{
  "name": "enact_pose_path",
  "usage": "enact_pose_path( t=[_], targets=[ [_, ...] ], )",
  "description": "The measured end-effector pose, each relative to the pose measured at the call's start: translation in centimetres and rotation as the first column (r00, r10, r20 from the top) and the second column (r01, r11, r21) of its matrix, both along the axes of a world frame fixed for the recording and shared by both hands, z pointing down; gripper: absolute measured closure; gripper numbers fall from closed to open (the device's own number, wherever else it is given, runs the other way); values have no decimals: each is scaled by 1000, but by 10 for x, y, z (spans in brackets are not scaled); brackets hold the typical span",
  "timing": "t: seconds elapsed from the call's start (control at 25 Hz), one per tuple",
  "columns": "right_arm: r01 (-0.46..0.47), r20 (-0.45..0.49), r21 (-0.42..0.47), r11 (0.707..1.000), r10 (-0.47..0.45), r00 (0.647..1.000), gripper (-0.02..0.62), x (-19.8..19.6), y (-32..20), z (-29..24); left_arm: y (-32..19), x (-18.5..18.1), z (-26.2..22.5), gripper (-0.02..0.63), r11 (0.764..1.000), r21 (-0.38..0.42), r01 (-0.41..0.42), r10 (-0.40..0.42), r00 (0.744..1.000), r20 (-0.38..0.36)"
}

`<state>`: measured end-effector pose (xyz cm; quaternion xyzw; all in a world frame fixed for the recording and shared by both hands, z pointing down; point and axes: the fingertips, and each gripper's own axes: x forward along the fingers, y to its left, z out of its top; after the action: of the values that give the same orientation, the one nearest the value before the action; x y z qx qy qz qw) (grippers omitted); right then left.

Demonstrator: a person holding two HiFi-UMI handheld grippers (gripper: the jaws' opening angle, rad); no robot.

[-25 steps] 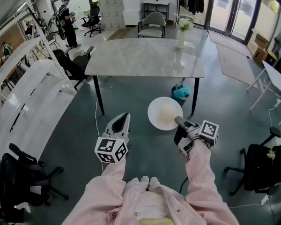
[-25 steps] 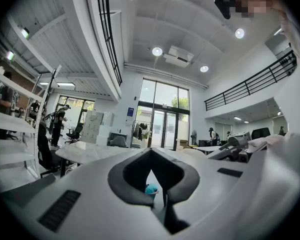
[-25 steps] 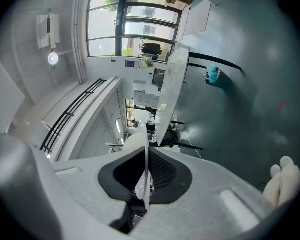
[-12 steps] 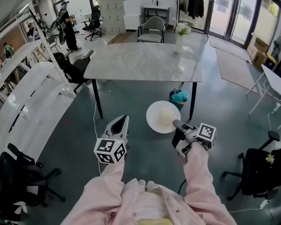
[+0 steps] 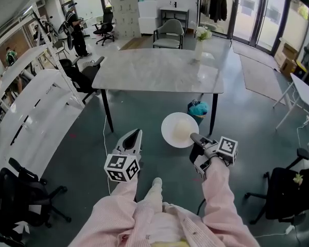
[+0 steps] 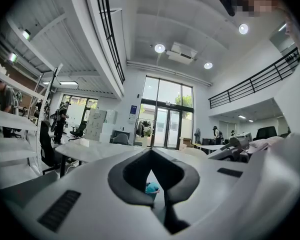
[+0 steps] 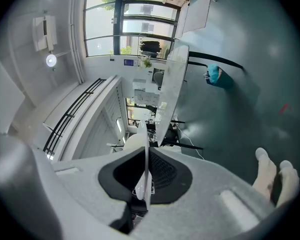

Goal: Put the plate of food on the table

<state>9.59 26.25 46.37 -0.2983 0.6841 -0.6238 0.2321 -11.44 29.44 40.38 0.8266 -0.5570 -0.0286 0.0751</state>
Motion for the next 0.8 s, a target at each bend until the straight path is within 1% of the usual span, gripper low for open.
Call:
enact_pose_path(
  t=[0.16,0.36,0.8],
  targets=[
    [2,-1,5,1000,-2,1000,575,8,-29,0,-31,9,1,609,1000,-6,-4,4,1000,1],
    [3,-3,2,1000,-3,1000,575,11,-73,7,-81,15,9,609,1000,-18,-16,15,1000,-6],
    [-18,0,-30,999,18,1000,575,-8,-200,11,-223,0,12,609,996,-61,-59,58,998,-12]
  ],
)
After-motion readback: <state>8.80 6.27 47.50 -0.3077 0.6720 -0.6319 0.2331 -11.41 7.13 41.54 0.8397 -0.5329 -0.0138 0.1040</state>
